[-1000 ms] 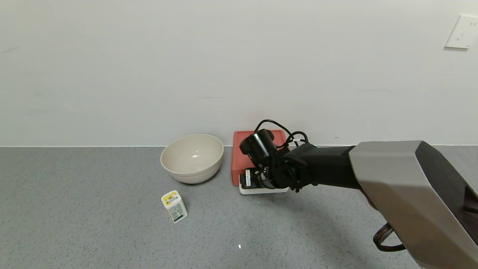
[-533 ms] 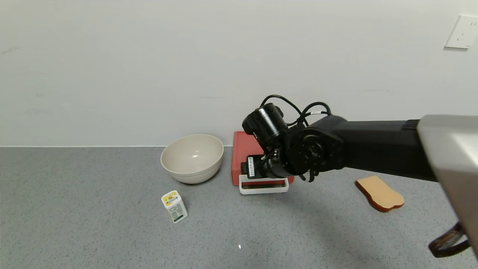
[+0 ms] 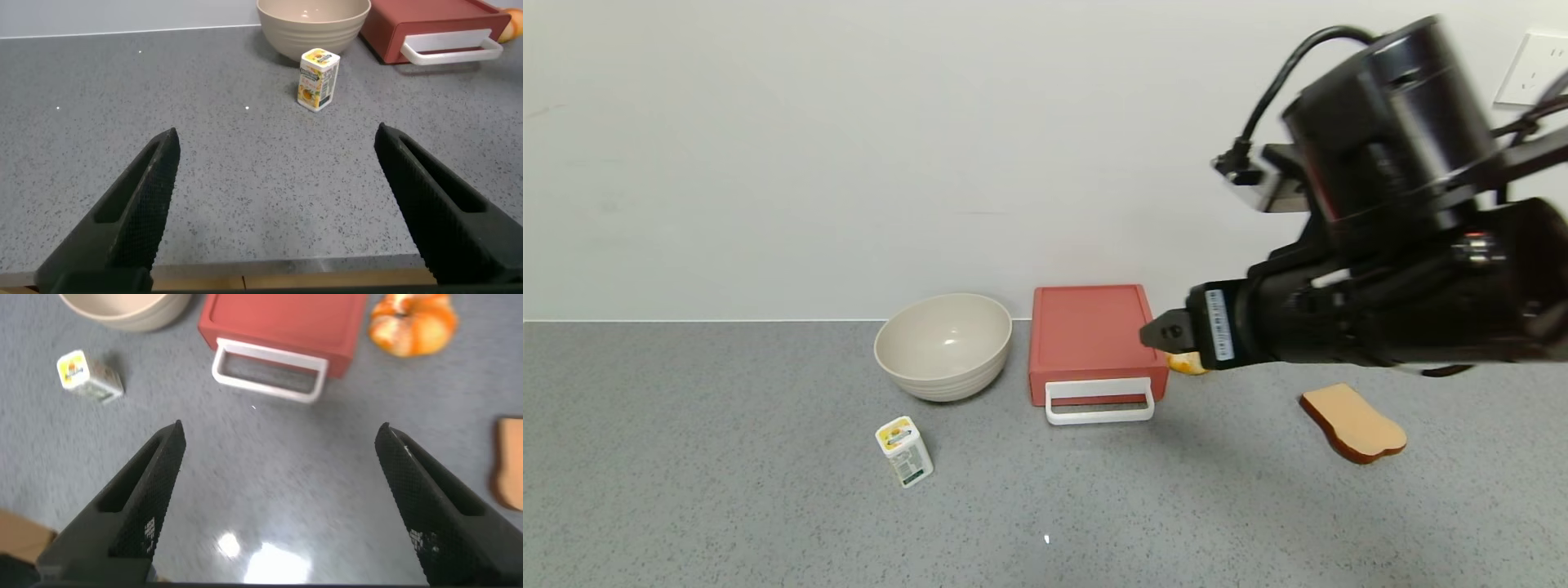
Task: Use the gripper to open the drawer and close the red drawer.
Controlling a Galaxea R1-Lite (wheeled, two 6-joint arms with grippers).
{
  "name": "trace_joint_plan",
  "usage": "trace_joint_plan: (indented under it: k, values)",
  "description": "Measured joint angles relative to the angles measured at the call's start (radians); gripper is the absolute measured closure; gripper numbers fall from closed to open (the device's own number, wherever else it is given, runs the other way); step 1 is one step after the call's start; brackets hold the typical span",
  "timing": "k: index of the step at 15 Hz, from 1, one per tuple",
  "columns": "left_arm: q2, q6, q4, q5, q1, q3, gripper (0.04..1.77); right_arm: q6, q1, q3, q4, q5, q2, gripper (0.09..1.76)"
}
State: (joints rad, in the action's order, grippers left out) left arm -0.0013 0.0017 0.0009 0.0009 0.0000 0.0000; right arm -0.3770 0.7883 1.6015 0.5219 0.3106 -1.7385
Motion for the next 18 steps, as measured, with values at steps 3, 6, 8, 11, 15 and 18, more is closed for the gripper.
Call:
trace_joint_plan:
  k: [3,6,8,11,15,18]
  values:
    - [0.000,0.001,-0.001,0.000,0.000,0.000,0.09,0.087,-0.016,-0.197,-0.043,0.001,0.226,0.14]
    - [0.000,0.001,0.000,0.000,0.000,0.000,0.09,0.174,-0.064,-0.400,-0.129,0.001,0.448,0.14]
    - [0.000,0.003,0.001,-0.001,0.000,0.000,0.09,0.214,-0.115,-0.520,-0.179,-0.002,0.591,0.14]
    - [0.000,0.004,0.000,0.000,0.000,0.000,0.09,0.238,-0.201,-0.656,-0.211,-0.013,0.797,0.14]
    - [0.000,0.003,-0.001,0.000,0.000,0.000,0.09,0.248,-0.317,-0.773,-0.215,-0.023,1.040,0.14]
    - [0.000,0.003,-0.001,0.000,0.000,0.000,0.09,0.275,-0.410,-0.858,-0.211,-0.023,1.199,0.14]
